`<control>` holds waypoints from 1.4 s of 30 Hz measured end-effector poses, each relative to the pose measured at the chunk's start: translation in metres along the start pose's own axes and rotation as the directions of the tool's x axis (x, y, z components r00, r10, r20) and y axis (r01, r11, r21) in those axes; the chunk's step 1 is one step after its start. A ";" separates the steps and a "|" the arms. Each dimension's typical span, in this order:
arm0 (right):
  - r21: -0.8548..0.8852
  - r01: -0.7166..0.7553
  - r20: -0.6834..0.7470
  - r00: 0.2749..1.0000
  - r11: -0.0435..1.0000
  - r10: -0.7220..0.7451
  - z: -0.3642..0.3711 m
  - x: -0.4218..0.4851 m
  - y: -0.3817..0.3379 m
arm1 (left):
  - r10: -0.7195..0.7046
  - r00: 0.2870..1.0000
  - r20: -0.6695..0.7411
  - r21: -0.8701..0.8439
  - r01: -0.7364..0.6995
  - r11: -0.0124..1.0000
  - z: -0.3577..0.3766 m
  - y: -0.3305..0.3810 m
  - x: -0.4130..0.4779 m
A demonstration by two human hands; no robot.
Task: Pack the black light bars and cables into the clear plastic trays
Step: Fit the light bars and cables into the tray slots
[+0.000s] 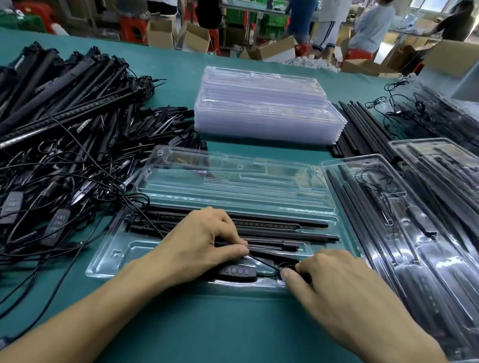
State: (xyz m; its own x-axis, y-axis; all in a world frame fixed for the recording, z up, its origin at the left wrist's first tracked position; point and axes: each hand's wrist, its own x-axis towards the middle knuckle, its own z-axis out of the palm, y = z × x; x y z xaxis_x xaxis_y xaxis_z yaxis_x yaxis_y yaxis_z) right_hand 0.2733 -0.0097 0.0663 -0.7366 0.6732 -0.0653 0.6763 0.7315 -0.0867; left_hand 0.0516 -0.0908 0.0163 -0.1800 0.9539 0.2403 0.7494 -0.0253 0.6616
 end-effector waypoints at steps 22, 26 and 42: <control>0.370 0.234 -0.103 0.972 0.899 -0.211 0.036 0.024 0.025 | -0.036 0.999 -0.030 0.187 0.041 0.981 -0.067 -0.043 -0.058; 0.386 0.237 -0.114 0.971 0.892 -0.209 0.040 0.024 0.027 | -0.048 0.996 -0.071 0.213 0.062 0.975 -0.067 -0.046 -0.058; 0.377 0.243 -0.183 0.965 0.894 -0.185 0.043 0.026 0.033 | 0.120 0.959 -0.257 0.516 0.031 0.856 -0.082 -0.047 -0.066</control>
State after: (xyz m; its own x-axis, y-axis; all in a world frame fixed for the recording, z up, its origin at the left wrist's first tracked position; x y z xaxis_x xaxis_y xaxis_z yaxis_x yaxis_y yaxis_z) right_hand 0.2762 0.0271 0.0188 -0.8344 0.5343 0.1352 0.4214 0.7765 -0.4685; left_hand -0.0239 -0.1765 0.0273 -0.2468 0.8345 0.4926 0.9646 0.1626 0.2077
